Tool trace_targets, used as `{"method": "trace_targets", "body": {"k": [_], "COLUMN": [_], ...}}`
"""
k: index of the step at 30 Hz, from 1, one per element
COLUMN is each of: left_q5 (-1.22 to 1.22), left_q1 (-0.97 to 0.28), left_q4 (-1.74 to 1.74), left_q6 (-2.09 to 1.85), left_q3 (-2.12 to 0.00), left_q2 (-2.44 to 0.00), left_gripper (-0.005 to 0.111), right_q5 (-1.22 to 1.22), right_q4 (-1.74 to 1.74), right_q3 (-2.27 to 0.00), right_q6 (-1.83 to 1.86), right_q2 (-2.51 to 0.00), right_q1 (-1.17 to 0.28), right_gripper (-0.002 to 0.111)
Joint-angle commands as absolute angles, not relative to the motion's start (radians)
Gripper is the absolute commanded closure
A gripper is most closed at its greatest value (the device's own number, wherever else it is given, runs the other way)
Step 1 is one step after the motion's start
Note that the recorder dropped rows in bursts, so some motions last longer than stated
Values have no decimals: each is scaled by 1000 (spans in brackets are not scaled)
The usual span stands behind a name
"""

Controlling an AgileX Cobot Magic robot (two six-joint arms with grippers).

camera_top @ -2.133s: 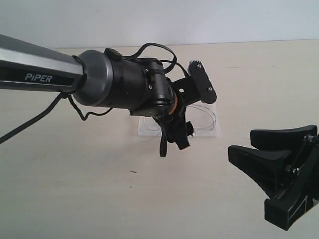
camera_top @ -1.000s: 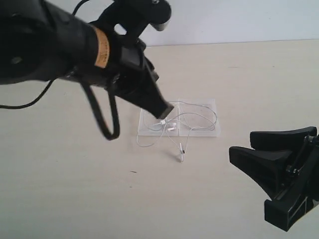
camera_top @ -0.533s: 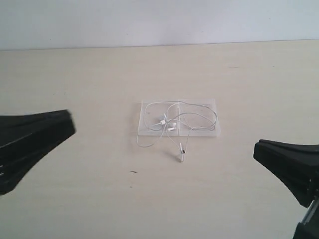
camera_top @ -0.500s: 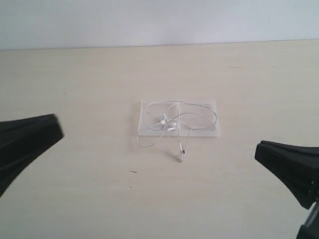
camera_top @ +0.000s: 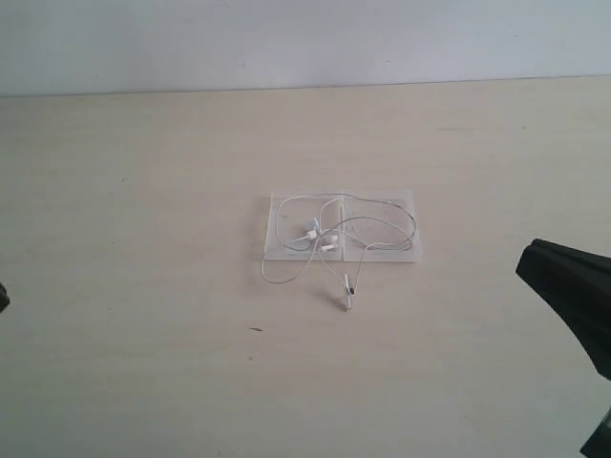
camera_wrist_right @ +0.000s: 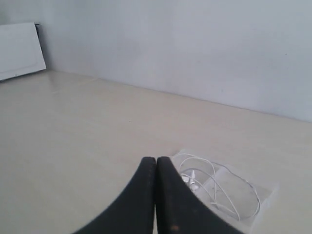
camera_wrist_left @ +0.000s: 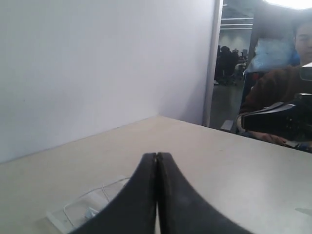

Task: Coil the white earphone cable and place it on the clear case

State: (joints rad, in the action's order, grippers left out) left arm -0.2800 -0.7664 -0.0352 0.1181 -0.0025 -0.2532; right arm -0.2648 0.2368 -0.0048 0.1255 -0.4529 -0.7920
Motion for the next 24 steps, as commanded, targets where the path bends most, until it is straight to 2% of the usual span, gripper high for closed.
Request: {"method": "trace_targets", "body": {"k": [1, 8, 11, 14, 17, 19, 22, 24], "left_q5": [-224, -341, -373, -484, -608, -561, -354, -282], "left_q1": [-767, -755, -698, -626, -587, -577, -581, -581], "left_q4": [-18, 89, 448, 901, 1121, 1070, 702, 468], "left_q6": [171, 10, -315, -715, -758, -749, -580, -381], "left_q3": [0, 0, 0, 0, 0, 0, 0, 0], "left_q2": [-246, -246, -246, -246, -246, -245, -243, -243], "left_gripper": [107, 107, 107, 107, 107, 107, 107, 107], "right_q5": [-214, -288, -365, -574, -712, -628, -381, -302], "right_q4": [239, 285, 614, 1079, 1291, 1214, 824, 604], "right_q3": [0, 0, 0, 0, 0, 0, 0, 0], "right_q6": [121, 147, 421, 861, 945, 943, 758, 591], "right_q2": [-447, -447, -447, -447, -447, -447, -447, -447], "right_q1": [-790, -790, -790, -790, -790, -790, -790, -790], "right_gripper": [108, 108, 108, 108, 108, 108, 108, 108]}}
